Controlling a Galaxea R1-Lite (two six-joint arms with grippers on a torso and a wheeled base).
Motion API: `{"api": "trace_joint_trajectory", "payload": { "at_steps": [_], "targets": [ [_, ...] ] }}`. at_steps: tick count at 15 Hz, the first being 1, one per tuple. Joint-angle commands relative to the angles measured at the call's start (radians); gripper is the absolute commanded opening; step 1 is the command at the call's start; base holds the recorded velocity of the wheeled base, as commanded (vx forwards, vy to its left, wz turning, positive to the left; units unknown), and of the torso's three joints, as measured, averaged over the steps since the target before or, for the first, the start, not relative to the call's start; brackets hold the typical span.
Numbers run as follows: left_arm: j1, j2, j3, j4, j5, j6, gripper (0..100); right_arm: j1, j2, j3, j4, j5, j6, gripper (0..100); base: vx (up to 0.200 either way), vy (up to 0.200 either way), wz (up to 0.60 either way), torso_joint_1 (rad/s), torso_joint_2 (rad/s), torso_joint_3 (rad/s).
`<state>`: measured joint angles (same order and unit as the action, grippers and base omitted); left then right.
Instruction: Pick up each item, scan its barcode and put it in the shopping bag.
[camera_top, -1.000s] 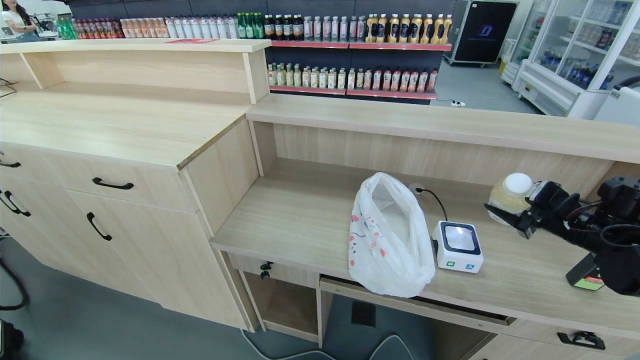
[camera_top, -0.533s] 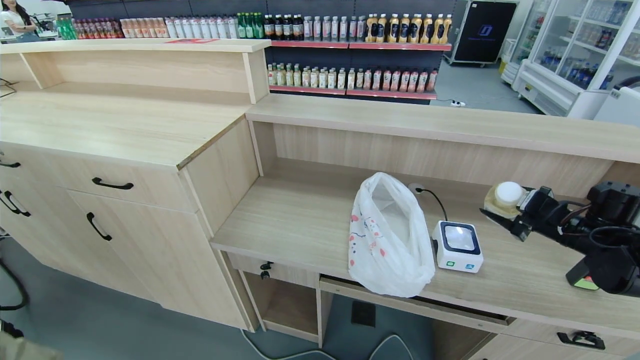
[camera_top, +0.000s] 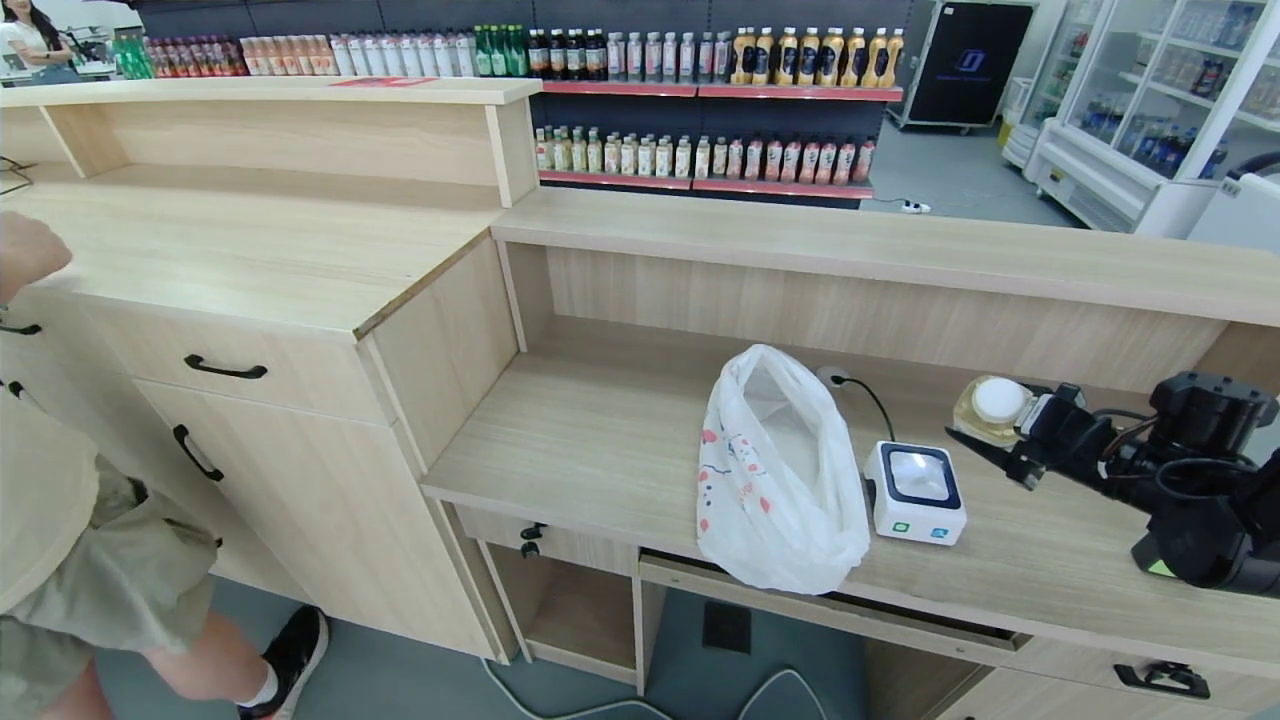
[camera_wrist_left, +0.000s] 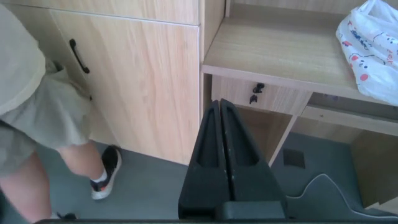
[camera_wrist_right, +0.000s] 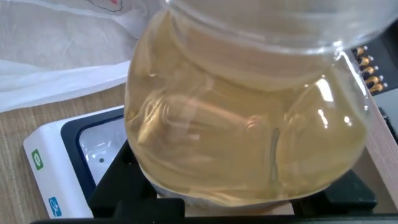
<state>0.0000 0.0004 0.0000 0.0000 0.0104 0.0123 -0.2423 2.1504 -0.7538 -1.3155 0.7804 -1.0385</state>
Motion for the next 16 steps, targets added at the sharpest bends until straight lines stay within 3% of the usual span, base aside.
{"api": "trace_joint_trajectory", "payload": {
  "at_steps": [1, 16],
  "targets": [
    [0.0, 0.0, 0.0, 0.0, 0.0, 0.0, 0, 0.002, 0.014, -0.01, -0.001, 0.014, 0.002, 0, 0.0, 0.0, 0.0, 0.0, 0.0, 0.0],
    [0.0, 0.0, 0.0, 0.0, 0.0, 0.0, 0, 0.034, 0.098, -0.105, 0.001, 0.016, 0.009, 0, 0.0, 0.0, 0.0, 0.0, 0.0, 0.0]
  ]
}}
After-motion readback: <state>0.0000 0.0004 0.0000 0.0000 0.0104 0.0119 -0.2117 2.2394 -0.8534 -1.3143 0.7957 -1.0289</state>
